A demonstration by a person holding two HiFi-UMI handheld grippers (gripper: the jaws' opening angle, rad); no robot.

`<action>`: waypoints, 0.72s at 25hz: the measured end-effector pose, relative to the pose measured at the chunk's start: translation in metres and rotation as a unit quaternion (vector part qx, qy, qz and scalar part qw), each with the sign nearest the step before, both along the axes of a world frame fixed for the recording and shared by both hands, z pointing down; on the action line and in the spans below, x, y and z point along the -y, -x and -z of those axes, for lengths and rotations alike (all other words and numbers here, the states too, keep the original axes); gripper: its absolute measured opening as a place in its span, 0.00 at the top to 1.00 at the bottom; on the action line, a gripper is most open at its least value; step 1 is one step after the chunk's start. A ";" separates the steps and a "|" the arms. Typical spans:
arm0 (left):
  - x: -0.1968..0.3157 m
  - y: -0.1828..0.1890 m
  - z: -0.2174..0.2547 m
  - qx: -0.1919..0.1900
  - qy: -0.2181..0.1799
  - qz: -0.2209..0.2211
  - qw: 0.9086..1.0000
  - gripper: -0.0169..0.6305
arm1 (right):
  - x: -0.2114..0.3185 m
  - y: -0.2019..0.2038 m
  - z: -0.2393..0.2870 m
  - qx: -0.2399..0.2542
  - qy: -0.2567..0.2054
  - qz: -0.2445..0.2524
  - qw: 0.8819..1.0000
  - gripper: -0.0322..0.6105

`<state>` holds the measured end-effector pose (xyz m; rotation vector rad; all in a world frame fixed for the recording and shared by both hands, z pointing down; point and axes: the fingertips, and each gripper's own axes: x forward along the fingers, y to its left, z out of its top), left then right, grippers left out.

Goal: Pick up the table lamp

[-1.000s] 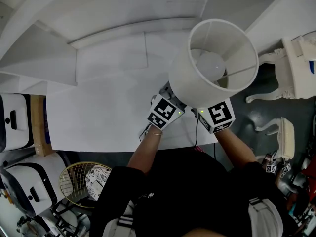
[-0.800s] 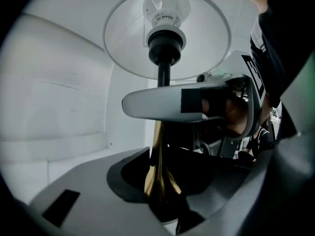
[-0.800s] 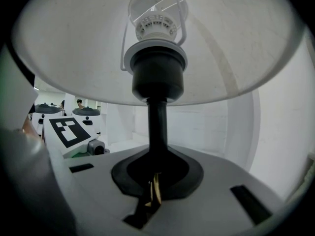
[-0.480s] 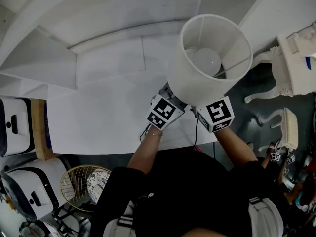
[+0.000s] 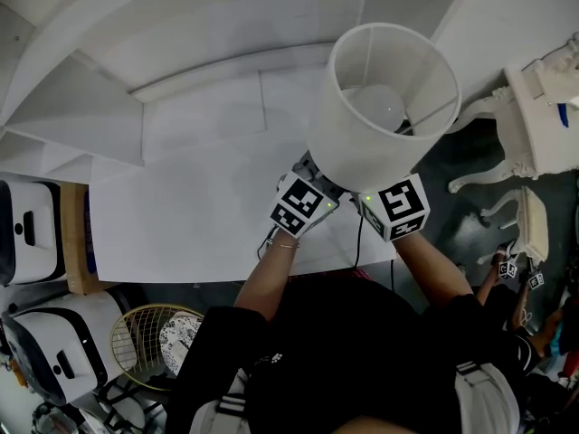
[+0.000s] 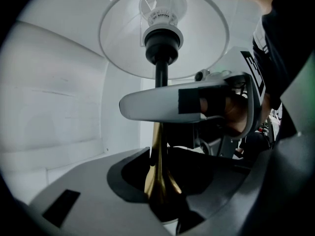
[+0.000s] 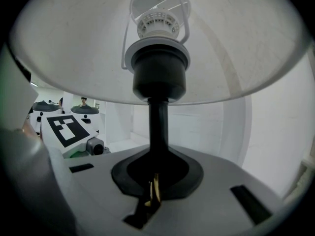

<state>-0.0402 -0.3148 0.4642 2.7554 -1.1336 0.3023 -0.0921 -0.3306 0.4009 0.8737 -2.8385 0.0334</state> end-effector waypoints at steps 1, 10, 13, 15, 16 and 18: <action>0.000 -0.001 0.002 0.000 -0.001 0.000 1.000 0.80 | 0.000 -0.001 0.002 0.000 -0.001 0.000 1.000 0.91; 0.002 -0.004 0.017 -0.008 -0.004 -0.001 1.000 0.80 | 0.002 -0.003 0.021 0.003 -0.007 0.001 1.000 0.91; 0.000 -0.005 0.017 -0.013 -0.003 0.002 1.000 0.79 | 0.000 -0.003 0.025 0.003 -0.010 0.003 1.000 0.91; 0.000 -0.005 0.023 -0.008 -0.012 0.004 1.000 0.80 | -0.001 -0.003 0.027 0.003 -0.012 0.006 1.000 0.91; 0.000 -0.005 0.026 -0.002 -0.017 0.005 1.000 0.80 | -0.002 -0.003 0.029 0.004 -0.013 0.008 1.000 0.91; 0.000 -0.004 0.031 0.003 -0.023 0.008 1.000 0.80 | -0.003 -0.003 0.032 0.004 -0.016 0.010 1.000 0.91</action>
